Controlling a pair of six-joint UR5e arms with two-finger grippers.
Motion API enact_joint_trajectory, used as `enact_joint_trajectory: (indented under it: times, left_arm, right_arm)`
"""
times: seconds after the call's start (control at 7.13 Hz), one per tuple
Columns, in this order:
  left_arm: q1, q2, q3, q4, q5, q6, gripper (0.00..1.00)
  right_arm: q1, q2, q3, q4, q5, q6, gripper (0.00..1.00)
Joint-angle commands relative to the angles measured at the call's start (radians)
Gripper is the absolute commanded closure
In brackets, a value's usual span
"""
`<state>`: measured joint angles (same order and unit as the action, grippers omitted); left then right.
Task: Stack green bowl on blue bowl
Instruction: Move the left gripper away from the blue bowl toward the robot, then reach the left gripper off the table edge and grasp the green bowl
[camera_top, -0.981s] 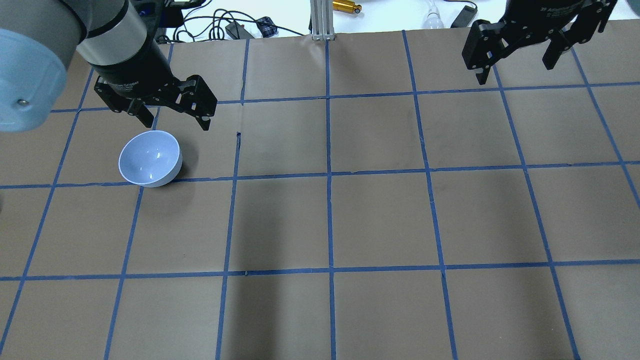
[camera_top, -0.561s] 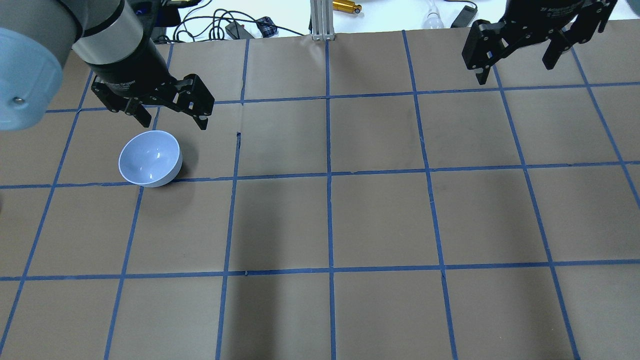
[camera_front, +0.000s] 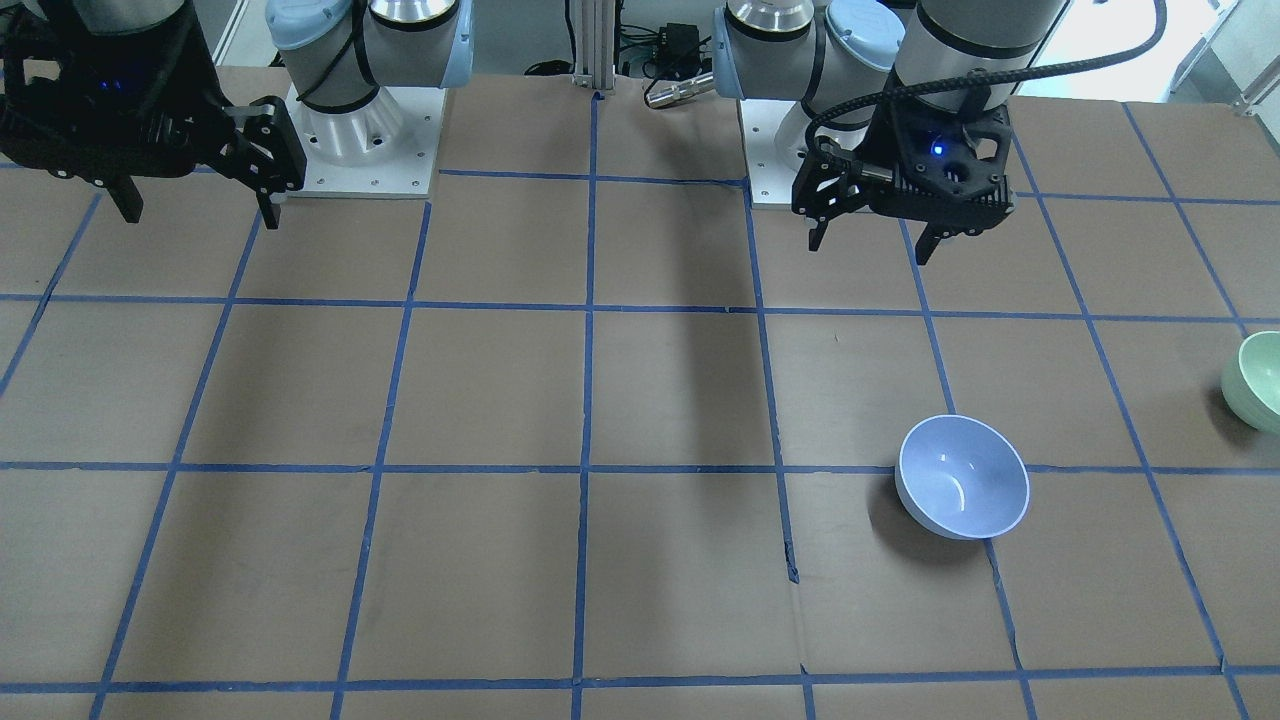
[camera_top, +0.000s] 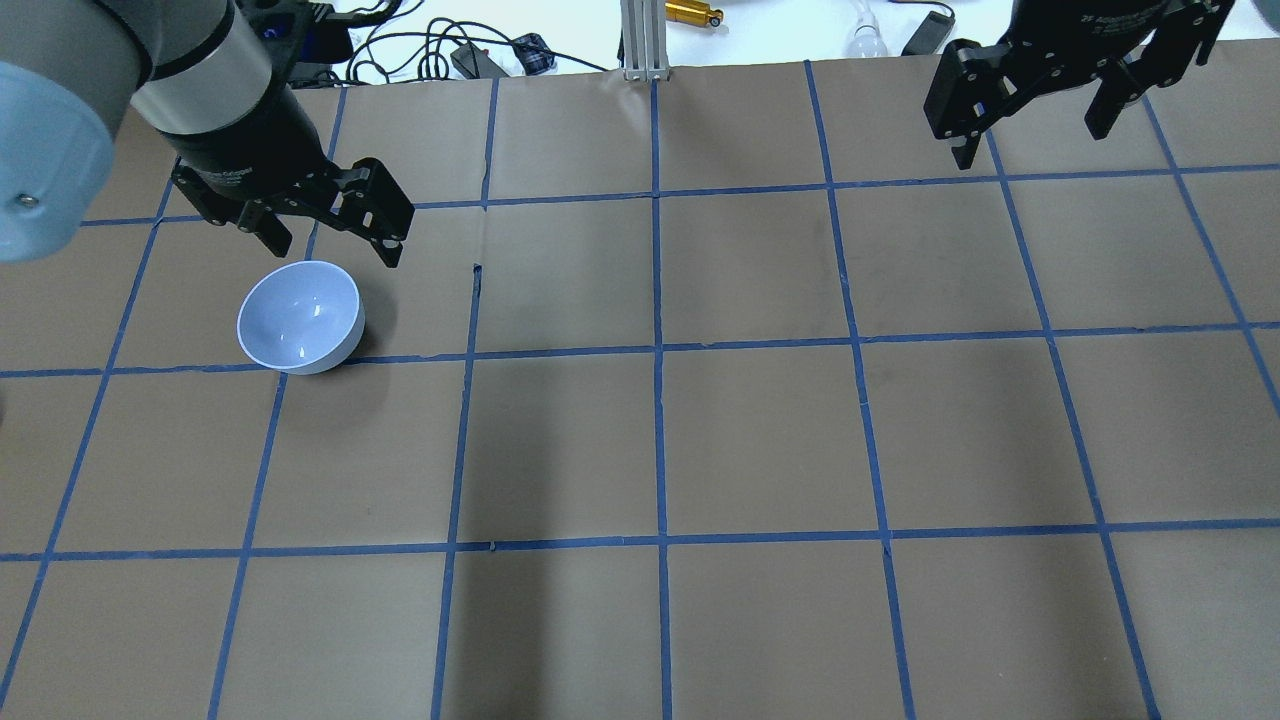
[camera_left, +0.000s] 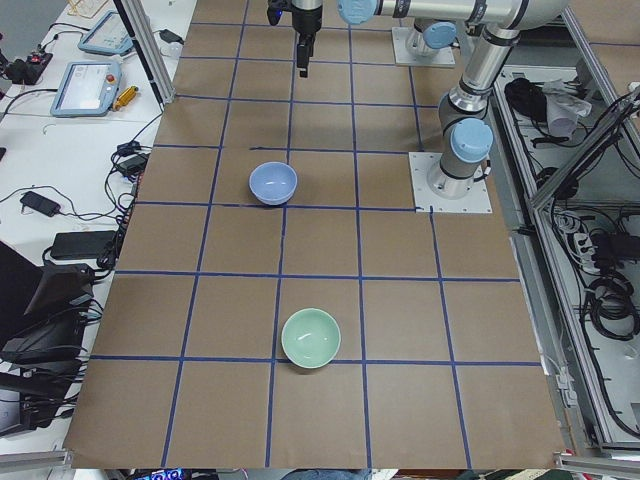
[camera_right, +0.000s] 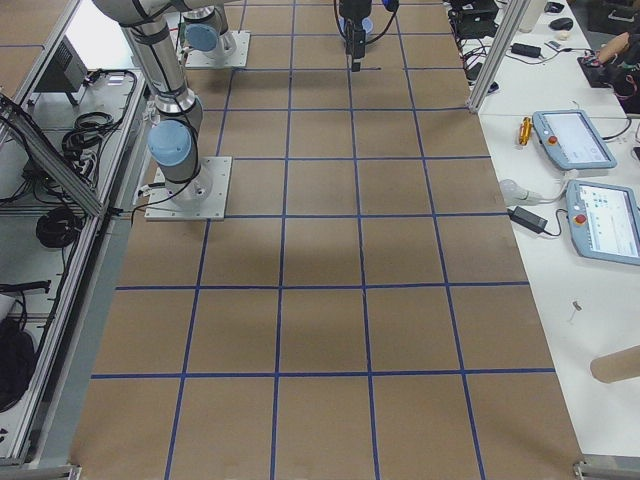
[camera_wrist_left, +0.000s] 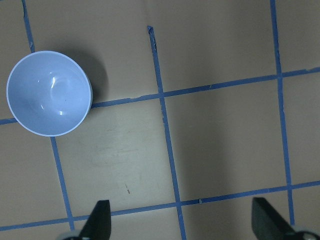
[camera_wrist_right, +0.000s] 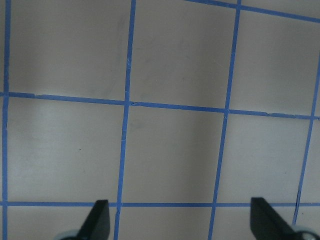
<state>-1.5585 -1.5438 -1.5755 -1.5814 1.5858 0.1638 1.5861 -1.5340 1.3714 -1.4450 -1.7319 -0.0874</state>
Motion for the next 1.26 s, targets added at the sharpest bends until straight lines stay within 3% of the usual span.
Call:
enact_joint_trajectory:
  times: [0.0,0.7,1.12]
  left_arm:
    - [0.119,0.002,-0.015,-0.015,-0.004,0.139,0.0]
    - [0.562,-0.065,-0.029,-0.031,-0.013,0.913,0.0]
    - [0.772,-0.12,-0.07,0.16,-0.015,1.391,0.0]
  right_arm:
    - [0.0,0.0,0.0,0.0,0.0,0.0,0.0]
    - [0.0,0.0,0.0,0.0,0.0,0.0,0.0]
    - [0.0,0.0,0.0,0.0,0.0,0.0,0.0]
